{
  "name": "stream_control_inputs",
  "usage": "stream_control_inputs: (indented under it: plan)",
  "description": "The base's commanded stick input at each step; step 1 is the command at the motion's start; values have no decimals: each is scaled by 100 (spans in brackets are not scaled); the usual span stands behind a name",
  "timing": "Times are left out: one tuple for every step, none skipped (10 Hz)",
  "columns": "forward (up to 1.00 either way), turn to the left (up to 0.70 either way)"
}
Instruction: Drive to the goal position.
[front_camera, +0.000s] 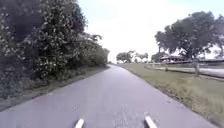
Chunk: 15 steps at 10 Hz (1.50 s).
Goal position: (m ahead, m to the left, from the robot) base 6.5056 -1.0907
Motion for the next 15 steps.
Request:
stream_control_inputs:
  plan:
    - [70,0]
    - [70,0]
    - [70,0]
    - [70,0]
    - [70,0]
    - [70,0]
    - [70,0]
    - [70,0]
    - [70,0]
    - [70,0]
    - [70,0]
    - [70,0]
    - [70,-3]
    - [70,-10]
    - [70,-23]
